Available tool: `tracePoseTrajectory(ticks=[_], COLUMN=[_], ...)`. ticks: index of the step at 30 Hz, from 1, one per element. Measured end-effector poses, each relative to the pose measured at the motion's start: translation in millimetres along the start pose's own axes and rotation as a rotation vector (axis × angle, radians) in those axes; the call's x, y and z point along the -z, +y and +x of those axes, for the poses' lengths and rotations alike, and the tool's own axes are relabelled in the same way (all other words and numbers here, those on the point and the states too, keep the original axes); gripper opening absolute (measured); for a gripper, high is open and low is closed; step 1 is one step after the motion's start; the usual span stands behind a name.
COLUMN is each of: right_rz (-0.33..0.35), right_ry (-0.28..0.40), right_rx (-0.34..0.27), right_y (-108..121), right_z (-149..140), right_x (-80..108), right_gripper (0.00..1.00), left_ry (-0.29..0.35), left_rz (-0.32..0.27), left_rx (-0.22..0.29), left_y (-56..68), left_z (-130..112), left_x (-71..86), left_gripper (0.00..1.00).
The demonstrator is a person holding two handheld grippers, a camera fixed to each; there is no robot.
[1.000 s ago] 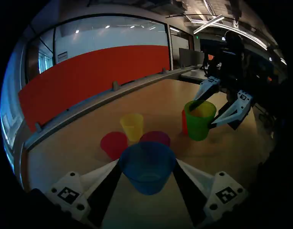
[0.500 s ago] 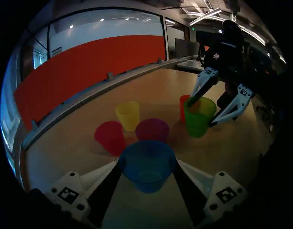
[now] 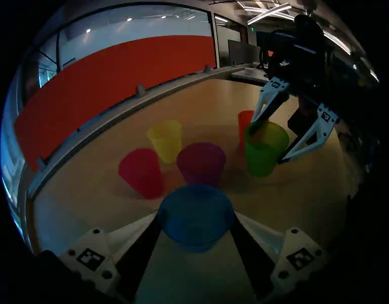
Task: Pour water
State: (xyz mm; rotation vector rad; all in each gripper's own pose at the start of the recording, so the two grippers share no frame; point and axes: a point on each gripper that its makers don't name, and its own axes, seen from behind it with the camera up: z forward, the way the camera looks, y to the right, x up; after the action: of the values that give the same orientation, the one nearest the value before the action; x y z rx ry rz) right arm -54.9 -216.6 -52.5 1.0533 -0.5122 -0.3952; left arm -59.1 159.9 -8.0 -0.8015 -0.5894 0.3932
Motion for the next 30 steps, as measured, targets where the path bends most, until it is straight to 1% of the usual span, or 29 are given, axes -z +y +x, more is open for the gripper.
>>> tracePoseTrajectory(ticks=[6, 12, 21, 30], right_rz=[0.004, 0.01, 0.009, 0.006], right_ry=[-0.022, -0.033, -0.041, -0.047], right_rx=[0.012, 0.014, 0.02, 0.014], right_y=[-1, -2, -2, -2], right_z=[-7, -9, -12, -15], right_x=[-3.8, -6.8, -9.0, -10.4], right_gripper=[0.91, 0.91, 0.91, 0.91], left_ry=[-0.013, -0.011, -0.005, -0.005], left_rz=[-0.008, -0.017, -0.02, -0.018], left_rx=[0.0, 0.0, 0.002, 0.016], left_y=[1.0, 1.7, 2.7, 2.3], left_z=[-7, -9, -11, -16], left_x=[-6.0, -10.7, -12.8, -13.0], left_gripper=[0.89, 0.89, 0.89, 0.88])
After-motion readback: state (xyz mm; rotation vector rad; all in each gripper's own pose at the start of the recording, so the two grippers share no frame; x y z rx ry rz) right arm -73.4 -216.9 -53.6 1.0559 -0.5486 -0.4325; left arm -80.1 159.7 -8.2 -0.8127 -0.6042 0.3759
